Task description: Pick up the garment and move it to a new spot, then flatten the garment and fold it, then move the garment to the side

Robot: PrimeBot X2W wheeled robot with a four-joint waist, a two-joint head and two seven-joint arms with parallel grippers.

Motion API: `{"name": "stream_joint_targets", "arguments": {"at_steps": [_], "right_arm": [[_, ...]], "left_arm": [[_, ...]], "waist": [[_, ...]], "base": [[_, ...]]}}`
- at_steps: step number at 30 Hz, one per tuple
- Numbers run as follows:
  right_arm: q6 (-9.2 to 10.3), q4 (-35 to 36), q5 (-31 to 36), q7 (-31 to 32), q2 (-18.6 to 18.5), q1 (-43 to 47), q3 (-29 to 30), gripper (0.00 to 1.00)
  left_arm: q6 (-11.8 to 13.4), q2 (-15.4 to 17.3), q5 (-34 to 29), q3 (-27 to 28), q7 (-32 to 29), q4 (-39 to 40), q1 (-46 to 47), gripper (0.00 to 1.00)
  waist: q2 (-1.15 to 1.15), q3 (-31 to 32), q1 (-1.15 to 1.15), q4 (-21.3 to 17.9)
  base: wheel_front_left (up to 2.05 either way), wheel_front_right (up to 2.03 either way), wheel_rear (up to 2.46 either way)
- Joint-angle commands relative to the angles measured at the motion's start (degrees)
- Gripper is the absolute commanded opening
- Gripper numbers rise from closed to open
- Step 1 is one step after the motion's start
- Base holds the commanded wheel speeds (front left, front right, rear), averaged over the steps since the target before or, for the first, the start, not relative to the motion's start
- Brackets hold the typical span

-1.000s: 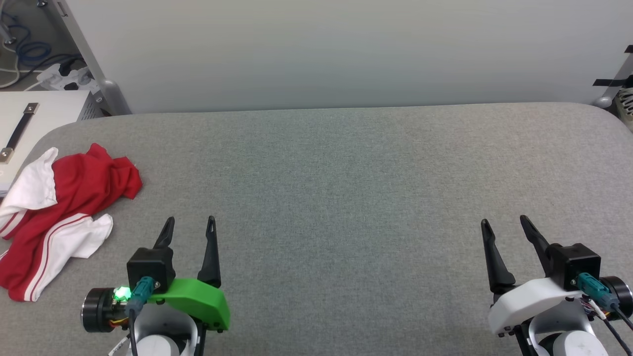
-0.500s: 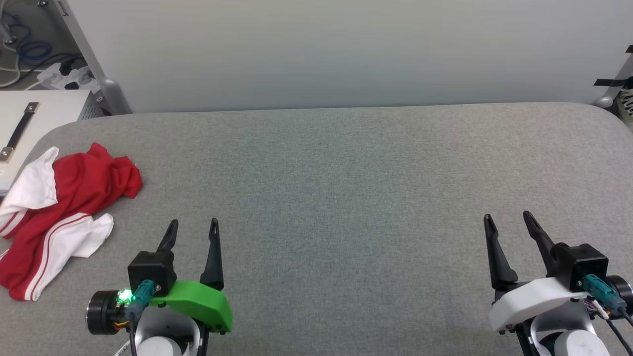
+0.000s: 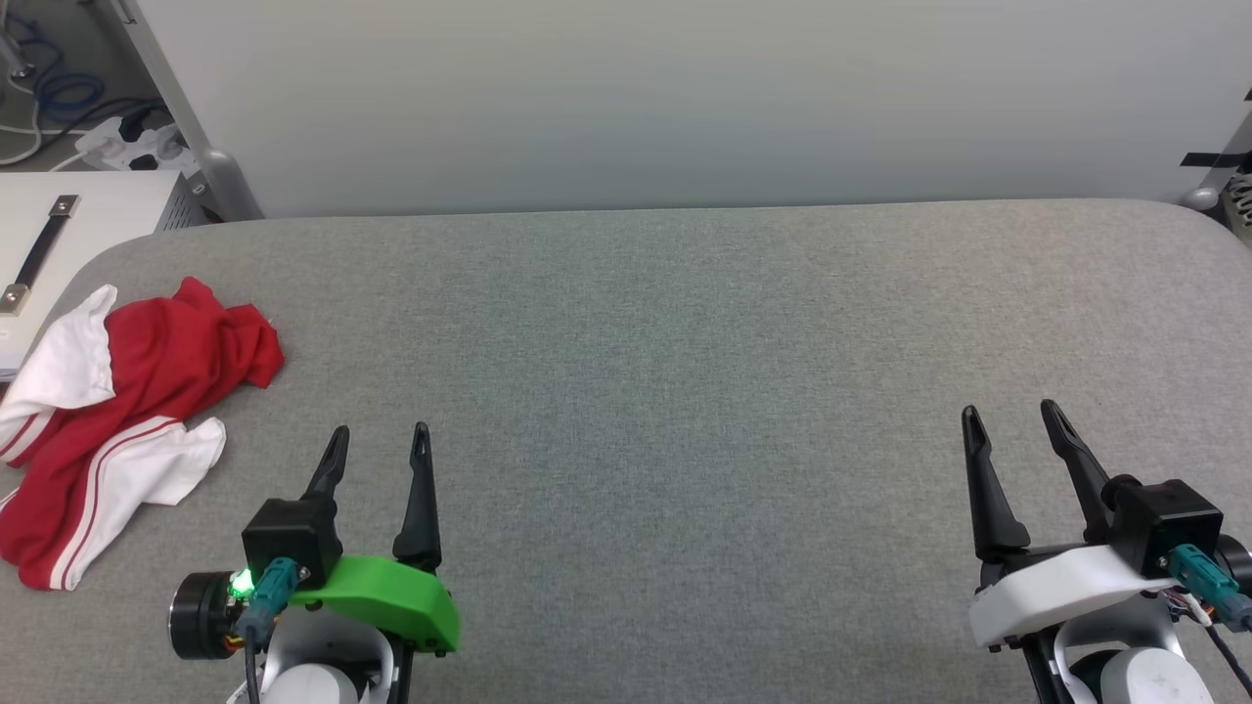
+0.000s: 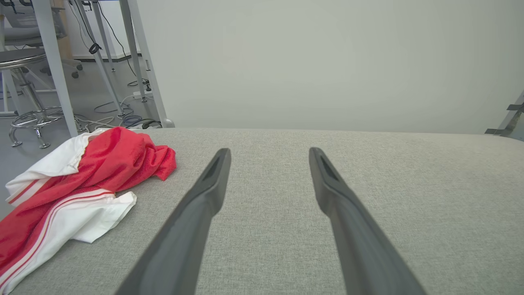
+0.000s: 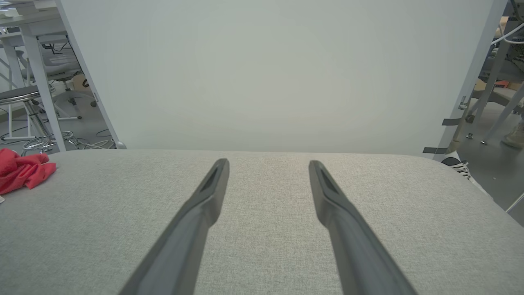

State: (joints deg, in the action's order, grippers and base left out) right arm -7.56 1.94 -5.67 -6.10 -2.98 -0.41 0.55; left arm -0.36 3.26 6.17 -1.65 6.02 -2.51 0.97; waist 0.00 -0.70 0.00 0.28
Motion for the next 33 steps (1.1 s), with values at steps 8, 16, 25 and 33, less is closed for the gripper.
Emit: {"name": "stream_joint_targets", "arguments": {"at_steps": [8,16,25,33], "right_arm": [[0.04,1.72,-1.20,-1.40,0.05,-0.04,-0.29,1.00],[0.04,1.34,-2.05,-2.34,0.06,0.46,-0.32,1.00],[0.05,-0.50,-2.67,-3.40,0.07,0.68,-0.39,1.00],[0.05,0.01,-3.70,-4.33,0.07,0.67,-0.43,1.00]], "left_arm": [[-0.63,-0.19,1.20,-0.34,1.39,0.84,-0.36,1.00],[-0.74,-0.21,1.97,-0.80,2.33,0.49,-0.63,1.00],[-0.96,-0.24,2.95,-1.71,3.41,-2.23,-0.79,1.00],[-1.33,-0.26,3.77,-1.86,4.36,-1.59,-0.70,1.00]], "waist": [[0.00,0.09,0.00,0.13],[0.00,0.17,0.00,0.19],[0.00,0.31,0.00,0.27],[0.00,0.35,0.00,0.40]], "base": [[0.00,0.00,0.00],[0.00,0.00,0.00],[0.00,0.00,0.00],[0.00,0.00,0.00]]}}
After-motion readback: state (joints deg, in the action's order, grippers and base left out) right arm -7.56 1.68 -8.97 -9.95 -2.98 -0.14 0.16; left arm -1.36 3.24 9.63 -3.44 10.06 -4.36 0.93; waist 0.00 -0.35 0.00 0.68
